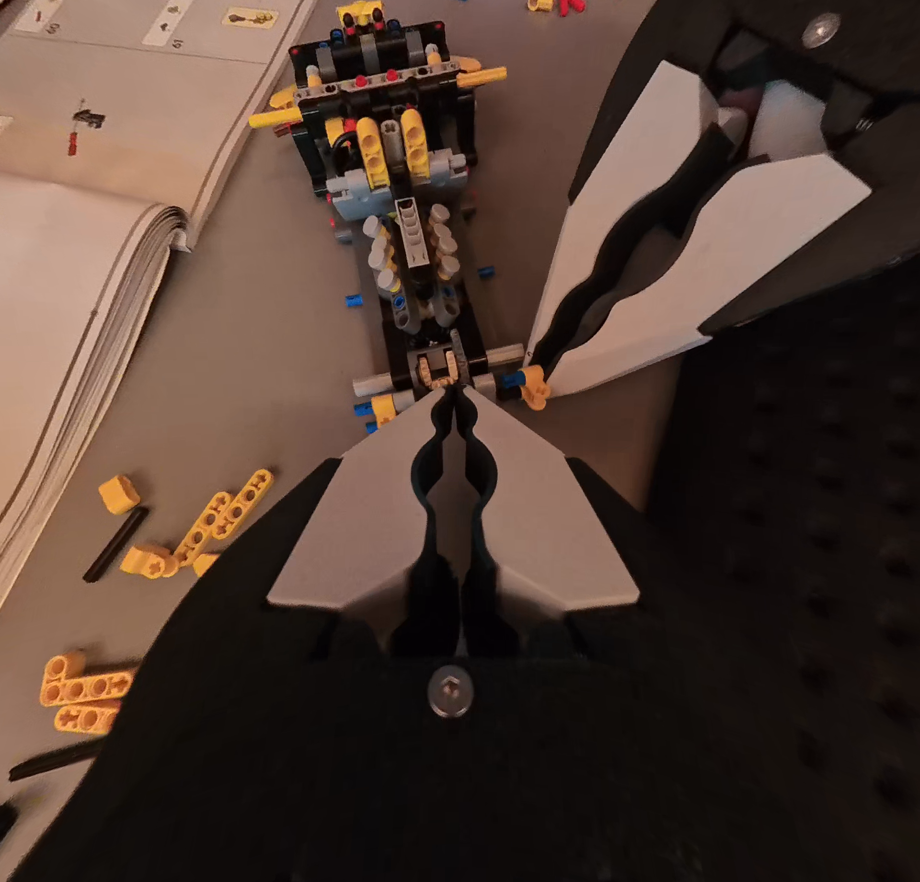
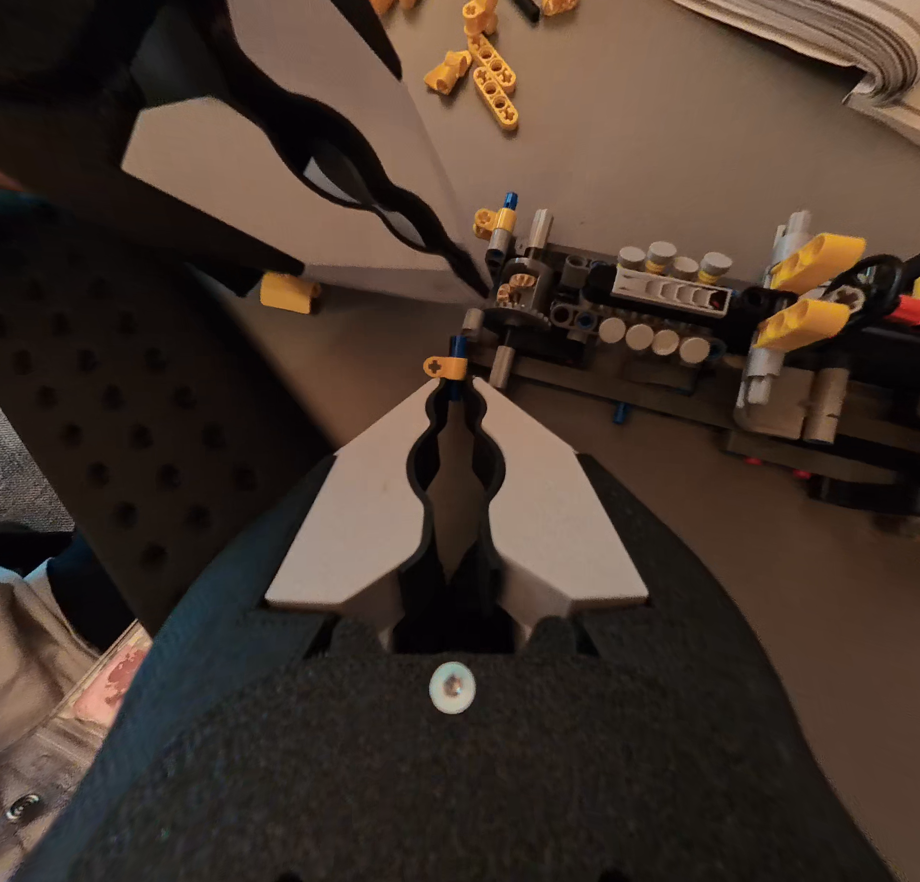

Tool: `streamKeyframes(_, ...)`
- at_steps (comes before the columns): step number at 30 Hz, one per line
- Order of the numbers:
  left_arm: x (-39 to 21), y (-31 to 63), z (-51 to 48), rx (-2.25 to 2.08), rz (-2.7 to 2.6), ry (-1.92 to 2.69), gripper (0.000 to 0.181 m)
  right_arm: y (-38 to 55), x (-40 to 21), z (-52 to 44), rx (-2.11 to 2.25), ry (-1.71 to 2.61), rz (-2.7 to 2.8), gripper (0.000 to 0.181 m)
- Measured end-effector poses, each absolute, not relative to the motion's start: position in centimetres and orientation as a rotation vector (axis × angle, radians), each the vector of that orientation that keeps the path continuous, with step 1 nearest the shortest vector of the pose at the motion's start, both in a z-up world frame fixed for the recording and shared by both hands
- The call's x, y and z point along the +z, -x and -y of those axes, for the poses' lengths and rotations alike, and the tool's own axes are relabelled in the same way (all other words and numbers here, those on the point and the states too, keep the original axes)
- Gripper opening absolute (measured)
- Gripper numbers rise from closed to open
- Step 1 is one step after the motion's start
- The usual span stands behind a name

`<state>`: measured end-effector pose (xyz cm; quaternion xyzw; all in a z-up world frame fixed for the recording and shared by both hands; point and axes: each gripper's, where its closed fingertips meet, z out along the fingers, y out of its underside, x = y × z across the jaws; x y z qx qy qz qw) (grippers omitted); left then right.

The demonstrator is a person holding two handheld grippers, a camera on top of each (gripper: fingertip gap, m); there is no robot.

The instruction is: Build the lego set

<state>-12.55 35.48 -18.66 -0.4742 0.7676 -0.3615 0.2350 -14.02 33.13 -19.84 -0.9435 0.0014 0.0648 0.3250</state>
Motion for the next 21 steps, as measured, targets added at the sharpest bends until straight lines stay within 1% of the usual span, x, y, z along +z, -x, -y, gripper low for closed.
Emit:
streamKeyframes(1, -18.70, 12.53, -35.39, -0.989, -2.110, 1.298, 0.001, 13.93, -19.89, -33.04, 0.163, 2.481, -0.012, 0.006)
streamKeyframes(13, -18.71, 12.26, -35.18, -1.006, -2.097, 1.291, 0.001, 13.58, -19.40, -32.81, 0.199, 2.545, -0.082, 0.005)
streamKeyframes(21, -19.01, 12.00, -34.76, -1.014, -2.122, 1.300, 0.001, 13.23, -19.74, -32.18, 0.191, 2.664, -0.073, 0.005)
